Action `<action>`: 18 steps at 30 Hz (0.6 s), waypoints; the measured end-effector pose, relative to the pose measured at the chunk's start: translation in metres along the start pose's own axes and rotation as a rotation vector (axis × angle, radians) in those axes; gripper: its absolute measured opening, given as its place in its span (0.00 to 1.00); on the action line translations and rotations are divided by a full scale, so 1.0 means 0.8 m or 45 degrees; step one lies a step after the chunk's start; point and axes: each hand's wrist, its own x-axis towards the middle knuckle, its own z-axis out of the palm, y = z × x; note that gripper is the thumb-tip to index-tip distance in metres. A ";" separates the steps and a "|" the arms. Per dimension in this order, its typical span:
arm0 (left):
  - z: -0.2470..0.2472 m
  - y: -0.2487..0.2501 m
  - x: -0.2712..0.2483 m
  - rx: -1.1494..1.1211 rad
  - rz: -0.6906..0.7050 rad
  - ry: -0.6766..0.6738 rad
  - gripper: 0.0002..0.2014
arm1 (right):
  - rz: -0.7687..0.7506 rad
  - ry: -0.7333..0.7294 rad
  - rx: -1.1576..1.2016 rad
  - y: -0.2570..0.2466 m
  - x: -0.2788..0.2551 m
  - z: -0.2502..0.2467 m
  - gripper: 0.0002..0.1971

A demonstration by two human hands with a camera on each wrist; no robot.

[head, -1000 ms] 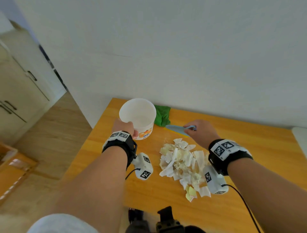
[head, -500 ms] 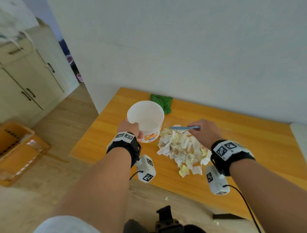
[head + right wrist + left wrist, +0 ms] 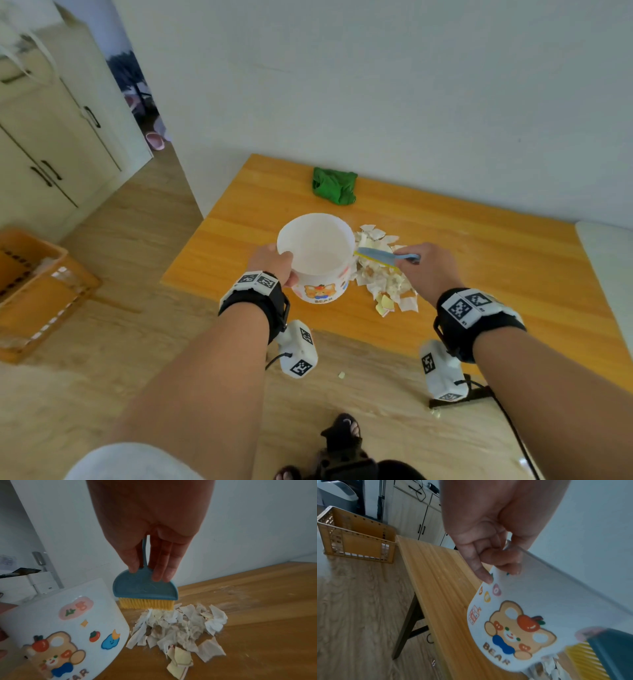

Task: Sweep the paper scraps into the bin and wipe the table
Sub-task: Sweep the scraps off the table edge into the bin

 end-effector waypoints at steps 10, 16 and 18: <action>-0.001 -0.018 -0.048 0.137 0.112 -0.176 0.13 | 0.112 0.099 -0.068 0.006 -0.064 -0.018 0.13; 0.001 -0.024 -0.060 0.314 0.051 -0.325 0.25 | 0.152 0.105 -0.051 0.007 -0.072 -0.025 0.13; 0.004 -0.024 -0.066 0.419 0.029 -0.386 0.25 | 0.152 0.090 -0.046 0.008 -0.072 -0.027 0.12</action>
